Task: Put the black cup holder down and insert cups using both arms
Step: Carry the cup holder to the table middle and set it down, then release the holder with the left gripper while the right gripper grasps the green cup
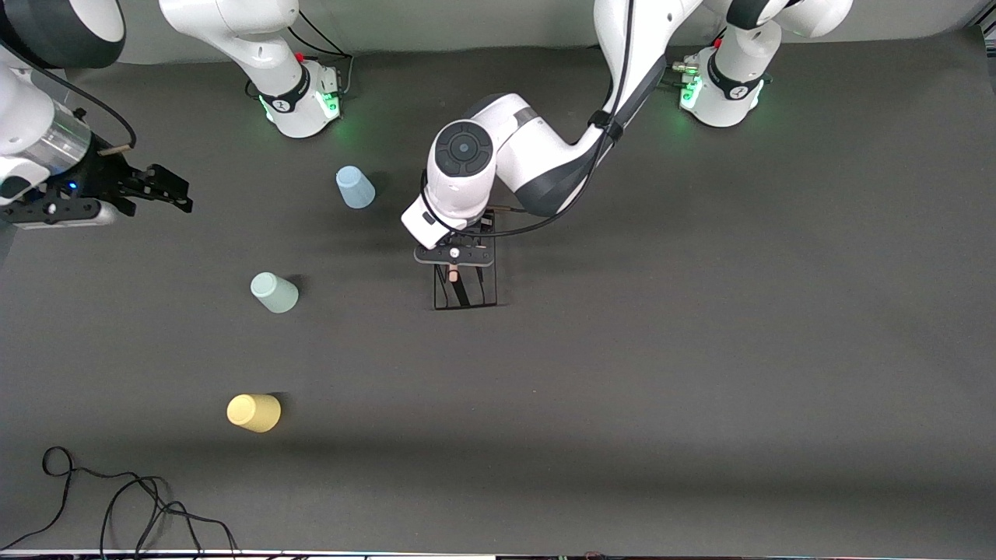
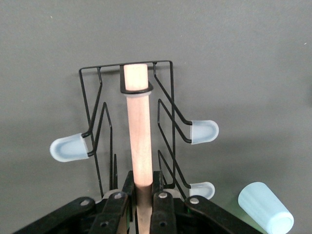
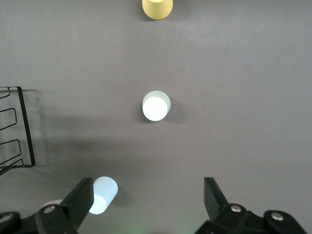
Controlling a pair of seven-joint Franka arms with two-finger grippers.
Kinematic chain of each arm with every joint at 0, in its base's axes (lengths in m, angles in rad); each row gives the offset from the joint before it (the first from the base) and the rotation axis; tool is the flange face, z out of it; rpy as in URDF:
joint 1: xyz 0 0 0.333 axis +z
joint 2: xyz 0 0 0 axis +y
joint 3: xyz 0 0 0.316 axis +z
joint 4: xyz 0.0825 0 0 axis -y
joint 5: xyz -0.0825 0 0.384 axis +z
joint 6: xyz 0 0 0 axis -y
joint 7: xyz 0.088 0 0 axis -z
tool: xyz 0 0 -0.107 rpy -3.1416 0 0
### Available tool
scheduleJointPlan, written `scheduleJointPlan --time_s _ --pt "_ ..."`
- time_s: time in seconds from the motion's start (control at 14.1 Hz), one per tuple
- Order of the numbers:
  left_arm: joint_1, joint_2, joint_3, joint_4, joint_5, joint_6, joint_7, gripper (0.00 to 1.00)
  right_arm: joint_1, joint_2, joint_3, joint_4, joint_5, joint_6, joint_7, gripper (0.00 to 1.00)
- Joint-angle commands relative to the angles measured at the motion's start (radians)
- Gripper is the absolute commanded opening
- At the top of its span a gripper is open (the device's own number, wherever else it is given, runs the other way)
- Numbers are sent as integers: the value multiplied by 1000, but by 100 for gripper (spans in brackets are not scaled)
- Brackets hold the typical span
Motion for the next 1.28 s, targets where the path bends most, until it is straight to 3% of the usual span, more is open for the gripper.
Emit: scheduleJointPlan --time_s 0.0,0.07,0.28,0.43,0.57,0.78,0.92,1.06,1.21 --pt "-22 15 17 39 6 -19 -17 56 5 -20 -2 -81 -11 72 -14 100" --pt "-29 13 15 39 48 -15 -17 99 5 -22 -2 -117 -11 98 -14 100" --pt "-20 -7 17 47 58 -48 -18 100 7 1 -1 -218 -11 217 -14 100" --pt "20 -54 20 50 58 -132 -11 100 8 15 -1 -355 -11 408 -14 100" --pt "98 -128 17 50 57 -239 17 100 27 88 -1 -446 -11 599 -7 100" --pt "219 -278 21 47 72 -474 55 100 37 289 -1 -459 -9 841 2 100" --pt "302 -371 27 47 134 -629 225 100 40 394 -1 -459 -6 963 3 100" --pt "430 -433 27 47 205 -746 386 100 39 440 -1 -456 -6 1021 2 100" --pt "581 -461 23 47 202 -781 597 100 37 463 -1 -447 -5 1034 3 100"
